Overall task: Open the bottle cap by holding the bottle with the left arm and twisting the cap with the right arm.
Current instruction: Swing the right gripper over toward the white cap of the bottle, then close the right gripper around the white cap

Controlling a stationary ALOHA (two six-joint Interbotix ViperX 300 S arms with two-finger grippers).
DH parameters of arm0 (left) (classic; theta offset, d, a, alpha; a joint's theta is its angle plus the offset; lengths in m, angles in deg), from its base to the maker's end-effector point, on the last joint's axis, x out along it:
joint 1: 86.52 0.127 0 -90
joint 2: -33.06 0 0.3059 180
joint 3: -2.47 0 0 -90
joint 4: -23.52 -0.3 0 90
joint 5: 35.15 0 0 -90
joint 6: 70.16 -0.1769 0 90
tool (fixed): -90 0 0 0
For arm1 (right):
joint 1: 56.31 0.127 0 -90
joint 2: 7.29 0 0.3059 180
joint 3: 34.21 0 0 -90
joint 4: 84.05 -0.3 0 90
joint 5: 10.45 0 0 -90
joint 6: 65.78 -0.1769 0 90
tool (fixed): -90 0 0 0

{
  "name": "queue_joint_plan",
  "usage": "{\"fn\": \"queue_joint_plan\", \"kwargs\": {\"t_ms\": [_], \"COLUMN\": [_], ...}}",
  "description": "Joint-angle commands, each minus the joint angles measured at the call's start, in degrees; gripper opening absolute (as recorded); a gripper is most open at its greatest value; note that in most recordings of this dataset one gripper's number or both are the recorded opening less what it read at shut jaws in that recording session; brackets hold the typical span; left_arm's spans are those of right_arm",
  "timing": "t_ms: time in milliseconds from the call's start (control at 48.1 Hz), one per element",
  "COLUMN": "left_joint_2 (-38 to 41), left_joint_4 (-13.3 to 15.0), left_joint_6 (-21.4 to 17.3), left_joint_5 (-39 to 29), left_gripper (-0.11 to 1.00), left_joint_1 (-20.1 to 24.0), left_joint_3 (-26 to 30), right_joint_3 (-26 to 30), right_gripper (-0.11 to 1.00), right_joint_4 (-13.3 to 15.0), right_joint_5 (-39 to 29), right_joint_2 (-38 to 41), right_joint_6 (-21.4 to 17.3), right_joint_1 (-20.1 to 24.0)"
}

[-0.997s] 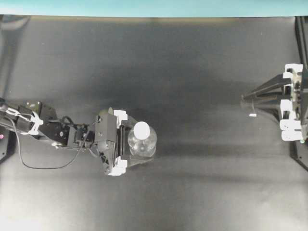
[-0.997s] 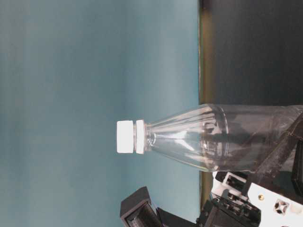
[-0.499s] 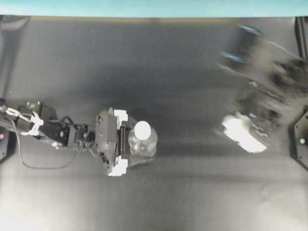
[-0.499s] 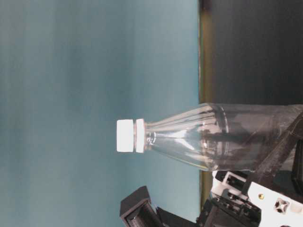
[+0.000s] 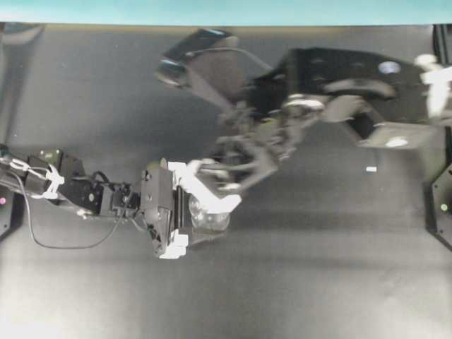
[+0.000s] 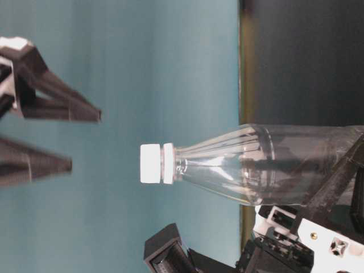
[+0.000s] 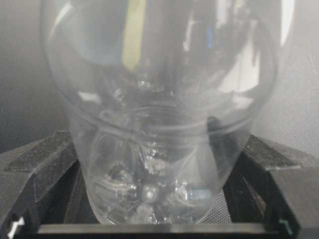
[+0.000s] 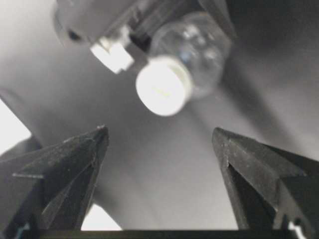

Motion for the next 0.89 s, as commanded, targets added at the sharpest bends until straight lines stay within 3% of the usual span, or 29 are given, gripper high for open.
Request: {"fn": "queue_joint_plan", "kwargs": {"t_ms": [0,125,665,789,872], "left_joint_2": [-0.18,-0.18,-0.18,-0.18,-0.26], "left_joint_4": [-0.18,-0.09,-0.18,-0.09,-0.09], "left_joint_6": [0.0,0.09,0.0,0.0,-0.09], "left_joint_5": [0.09,0.09,0.09,0.09,0.09], "left_gripper": [0.87,0.87,0.87,0.87,0.87], "left_joint_1": [-0.09,-0.09,-0.09,-0.09,-0.09], "left_joint_3": [0.35,0.09,0.0,0.0,0.0], "right_joint_3": [2.29,2.55,1.76,1.76,1.58], "right_gripper": [0.92,0.92,0.91,0.87,0.78], "right_joint_4": [-0.18,-0.09,0.09,0.09,0.09], "right_joint_5": [0.26,0.18,-0.44,-1.14,-1.58], "right_joint_2": [1.67,3.08,6.59,6.68,6.77], "right_joint_6": [-3.34,-5.36,-4.92,-4.92,-4.83], "right_joint_1": [0.26,0.53,0.53,0.62,0.7]}}
